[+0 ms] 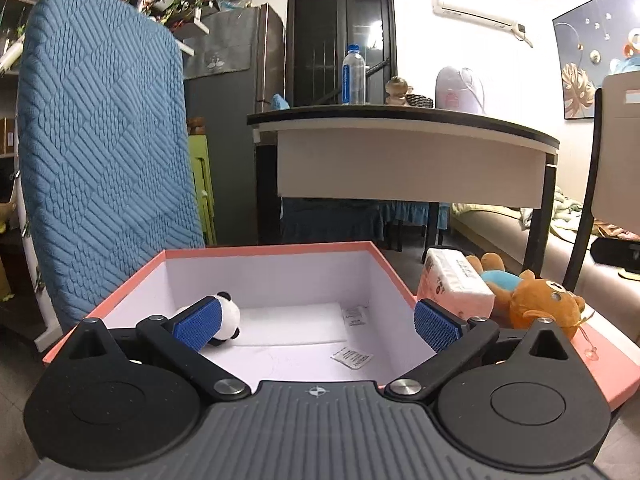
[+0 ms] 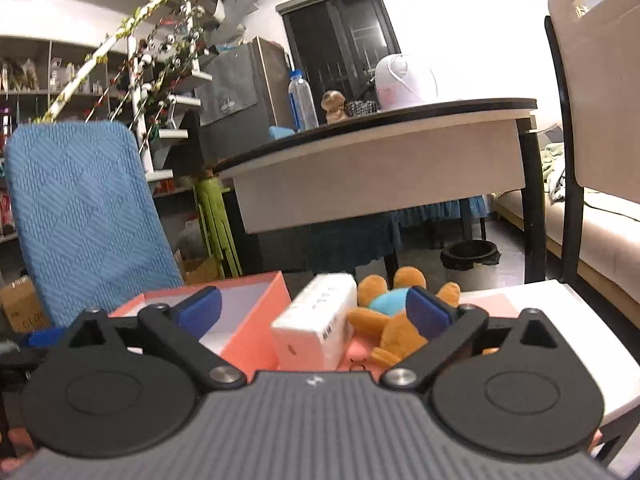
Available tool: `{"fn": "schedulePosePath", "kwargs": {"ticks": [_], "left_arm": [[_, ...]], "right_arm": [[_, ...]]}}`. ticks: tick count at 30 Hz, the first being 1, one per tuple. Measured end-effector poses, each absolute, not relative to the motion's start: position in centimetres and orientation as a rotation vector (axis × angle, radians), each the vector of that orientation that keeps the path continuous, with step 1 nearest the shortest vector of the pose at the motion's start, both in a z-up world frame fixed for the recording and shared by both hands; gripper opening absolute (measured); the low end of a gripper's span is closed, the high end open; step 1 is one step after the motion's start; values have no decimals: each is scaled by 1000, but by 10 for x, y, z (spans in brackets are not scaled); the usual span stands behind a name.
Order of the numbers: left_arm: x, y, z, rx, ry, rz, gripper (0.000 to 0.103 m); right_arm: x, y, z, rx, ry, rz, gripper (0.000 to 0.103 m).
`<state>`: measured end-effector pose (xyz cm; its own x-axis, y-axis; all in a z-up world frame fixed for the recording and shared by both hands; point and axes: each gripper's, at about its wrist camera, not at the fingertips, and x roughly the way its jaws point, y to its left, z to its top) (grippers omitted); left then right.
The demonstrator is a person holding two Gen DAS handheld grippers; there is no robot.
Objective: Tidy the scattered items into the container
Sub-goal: 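Withdraw the right gripper from the box, then grasp the white tissue pack with the left gripper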
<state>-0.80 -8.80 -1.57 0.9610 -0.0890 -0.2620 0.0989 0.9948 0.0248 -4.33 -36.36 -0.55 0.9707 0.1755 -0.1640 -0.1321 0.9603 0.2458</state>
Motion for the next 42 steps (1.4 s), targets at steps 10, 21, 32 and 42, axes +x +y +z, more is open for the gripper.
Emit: {"fn": "schedulePosePath", "kwargs": {"ticks": [10, 21, 32, 42], "left_arm": [[-8, -114, -21, 74, 260, -121, 103], [43, -193, -6, 187, 325, -196, 103], [121, -268, -28, 265, 407, -222, 92], [153, -290, -63, 322, 526, -183, 92]], "right_arm": [[-47, -370, -19, 226, 211, 122, 103], [-59, -392, -15, 261, 135, 44, 103], [-67, -409, -20, 312, 159, 30, 103], [-54, -423, -32, 334, 207, 21, 103]]}}
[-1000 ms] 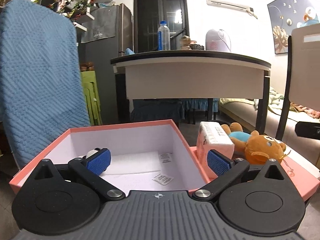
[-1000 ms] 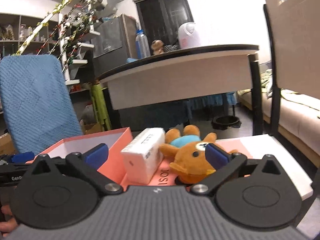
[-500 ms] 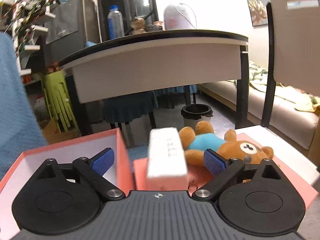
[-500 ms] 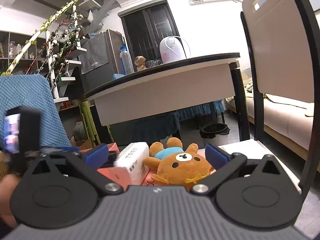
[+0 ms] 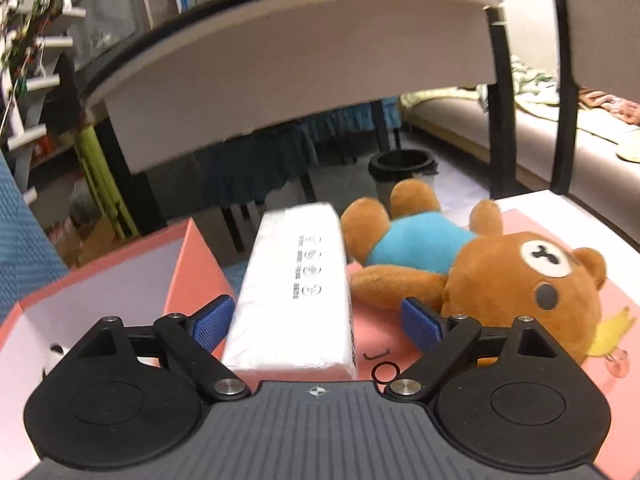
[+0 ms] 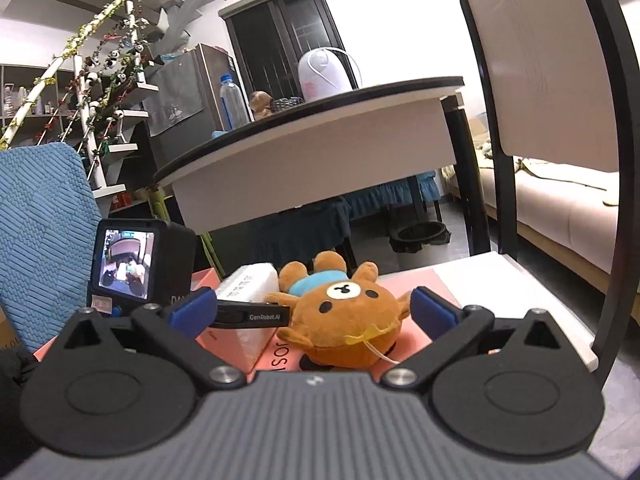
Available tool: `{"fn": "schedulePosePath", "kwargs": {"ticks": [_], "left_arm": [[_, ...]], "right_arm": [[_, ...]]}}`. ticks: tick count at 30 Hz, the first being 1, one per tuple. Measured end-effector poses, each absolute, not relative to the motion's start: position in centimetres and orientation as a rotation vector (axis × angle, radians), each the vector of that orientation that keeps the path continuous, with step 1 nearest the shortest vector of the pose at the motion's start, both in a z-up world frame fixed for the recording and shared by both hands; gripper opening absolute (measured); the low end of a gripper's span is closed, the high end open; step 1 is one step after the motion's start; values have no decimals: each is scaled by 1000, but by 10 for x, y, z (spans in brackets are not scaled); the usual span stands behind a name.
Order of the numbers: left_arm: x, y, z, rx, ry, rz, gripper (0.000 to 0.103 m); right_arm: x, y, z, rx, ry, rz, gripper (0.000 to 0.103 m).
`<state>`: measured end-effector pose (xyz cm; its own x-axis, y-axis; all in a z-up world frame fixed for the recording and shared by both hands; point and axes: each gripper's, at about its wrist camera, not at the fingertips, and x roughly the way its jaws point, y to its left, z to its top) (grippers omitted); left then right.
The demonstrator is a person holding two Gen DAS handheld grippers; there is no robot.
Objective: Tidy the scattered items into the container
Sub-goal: 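Grasp the white tissue pack with the left gripper, then lift the tissue pack into the box and open the left gripper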
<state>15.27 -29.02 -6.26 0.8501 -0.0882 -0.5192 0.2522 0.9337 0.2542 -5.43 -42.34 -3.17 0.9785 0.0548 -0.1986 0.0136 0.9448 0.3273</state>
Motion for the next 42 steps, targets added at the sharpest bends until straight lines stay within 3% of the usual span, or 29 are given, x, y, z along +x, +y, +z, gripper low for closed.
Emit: {"fn": "schedulePosePath", "kwargs": {"ticks": [3, 4, 5, 6, 8, 25, 35, 42], "left_arm": [[164, -287, -69, 274, 581, -182, 90], [167, -286, -70, 259, 591, -177, 85], [168, -286, -70, 256, 590, -170, 70], [168, -285, -69, 254, 588, -164, 62], [169, -282, -68, 230, 593, -169, 60], [156, -176, 33, -26, 464, -135, 60], [234, -105, 10, -60, 665, 62, 60], [259, -108, -12, -45, 739, 55, 60]], "right_arm": [[-49, -424, -36, 337, 228, 18, 103], [-48, -424, -37, 337, 234, 18, 103], [-46, -423, -39, 336, 240, 18, 103], [-45, -423, -40, 335, 245, 17, 103], [-43, -423, -42, 333, 250, 12, 103], [-23, -413, -53, 351, 299, 2, 103], [-10, -397, -59, 333, 336, 62, 103], [-9, -401, -58, 354, 328, 52, 103]]}}
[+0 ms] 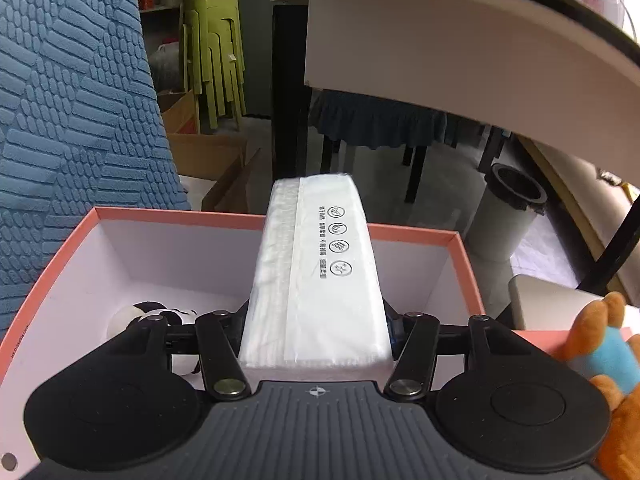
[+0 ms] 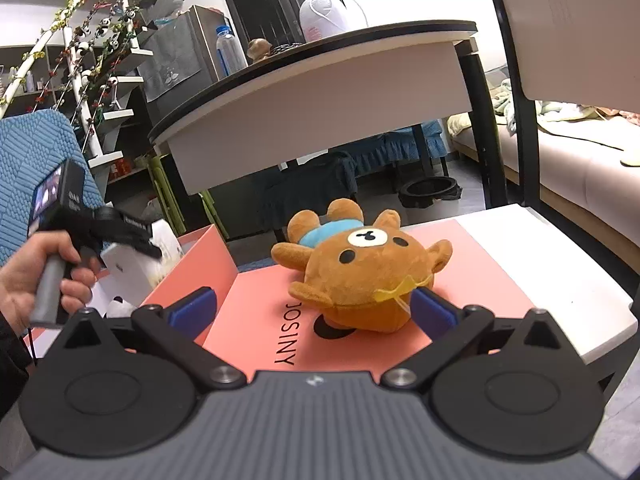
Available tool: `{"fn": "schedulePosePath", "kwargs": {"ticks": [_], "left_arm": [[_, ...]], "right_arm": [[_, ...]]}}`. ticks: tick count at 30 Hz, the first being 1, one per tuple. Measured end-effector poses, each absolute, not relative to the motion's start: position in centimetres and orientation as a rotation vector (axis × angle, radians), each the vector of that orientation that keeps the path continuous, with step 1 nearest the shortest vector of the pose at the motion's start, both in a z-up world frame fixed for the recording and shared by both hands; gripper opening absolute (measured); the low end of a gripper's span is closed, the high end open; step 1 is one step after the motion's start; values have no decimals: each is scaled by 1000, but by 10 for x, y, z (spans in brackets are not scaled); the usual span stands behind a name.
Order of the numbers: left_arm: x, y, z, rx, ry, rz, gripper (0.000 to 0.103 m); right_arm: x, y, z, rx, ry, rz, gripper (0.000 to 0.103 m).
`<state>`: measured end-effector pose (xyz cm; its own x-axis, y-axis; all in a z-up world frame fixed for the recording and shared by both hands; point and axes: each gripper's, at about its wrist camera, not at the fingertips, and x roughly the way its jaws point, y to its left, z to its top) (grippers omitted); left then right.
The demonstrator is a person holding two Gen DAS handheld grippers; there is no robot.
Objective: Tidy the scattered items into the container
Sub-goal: 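Lift the tissue pack into the box and open the left gripper, then withdraw the left gripper from the box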
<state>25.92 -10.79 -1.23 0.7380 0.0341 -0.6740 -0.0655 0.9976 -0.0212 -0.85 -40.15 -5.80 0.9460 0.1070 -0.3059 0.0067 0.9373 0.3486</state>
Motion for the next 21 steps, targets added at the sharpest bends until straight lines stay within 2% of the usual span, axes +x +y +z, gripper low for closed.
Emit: {"fn": "schedulePosePath", "kwargs": {"ticks": [8, 13, 14, 16, 17, 18, 21], "left_arm": [[273, -99, -38, -85, 862, 51, 60], [280, -93, -44, -100, 888, 68, 64], [278, -93, -43, -95, 877, 70, 65], [273, -96, -38, -72, 842, 69, 78], [268, -98, -34, -61, 819, 61, 91], [263, -101, -31, -49, 797, 54, 95], [244, -106, -22, -40, 752, 16, 95]], "right_arm": [[-1, -405, -62, 361, 349, 58, 103], [-2, -405, -59, 345, 333, 66, 103], [-2, -405, -59, 340, 331, 64, 103], [-3, -406, -58, 339, 331, 62, 103], [-4, -406, -58, 341, 331, 61, 103], [-5, -407, -58, 339, 330, 61, 103], [-8, -406, -56, 329, 323, 59, 103]]}}
